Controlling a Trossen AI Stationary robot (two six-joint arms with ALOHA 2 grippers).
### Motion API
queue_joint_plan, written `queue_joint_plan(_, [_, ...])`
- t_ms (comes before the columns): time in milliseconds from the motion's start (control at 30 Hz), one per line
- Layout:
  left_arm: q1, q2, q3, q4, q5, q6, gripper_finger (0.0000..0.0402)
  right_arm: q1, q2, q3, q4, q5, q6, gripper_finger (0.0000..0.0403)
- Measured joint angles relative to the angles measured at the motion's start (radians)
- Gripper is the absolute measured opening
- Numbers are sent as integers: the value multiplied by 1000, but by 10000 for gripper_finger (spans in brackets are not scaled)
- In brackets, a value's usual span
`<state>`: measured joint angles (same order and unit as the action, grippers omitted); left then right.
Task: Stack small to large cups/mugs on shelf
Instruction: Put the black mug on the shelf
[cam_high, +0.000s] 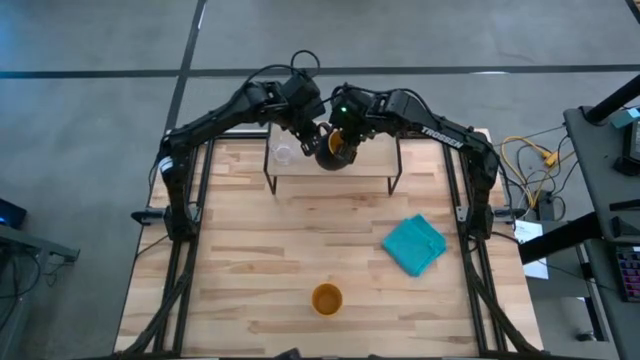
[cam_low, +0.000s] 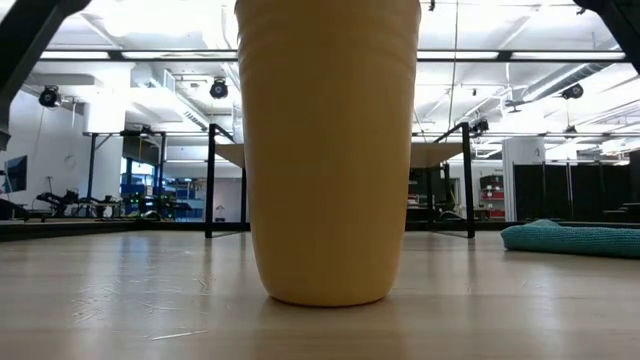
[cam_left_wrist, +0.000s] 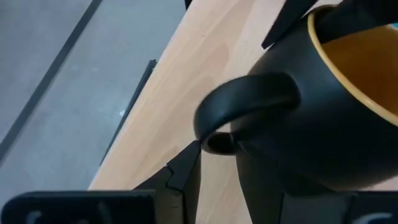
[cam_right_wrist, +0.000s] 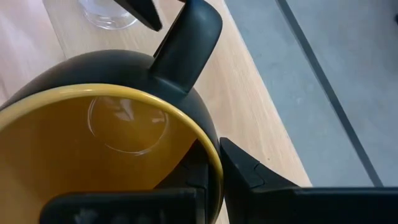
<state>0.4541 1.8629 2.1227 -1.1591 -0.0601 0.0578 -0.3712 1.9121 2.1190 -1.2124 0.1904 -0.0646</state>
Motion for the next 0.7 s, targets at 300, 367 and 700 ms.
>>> queue_joint_plan(300, [7, 8, -1, 35, -2, 1, 89, -18, 2, -1, 6, -33, -24, 13])
queue_joint_plan(367, [10, 8, -1, 33, -1, 2, 89, -23, 2, -1, 0, -33, -40, 13])
queue_joint_plan(700, [27, -11, -2, -24, -44, 2, 89, -78, -15, -1, -26, -32, -23, 13])
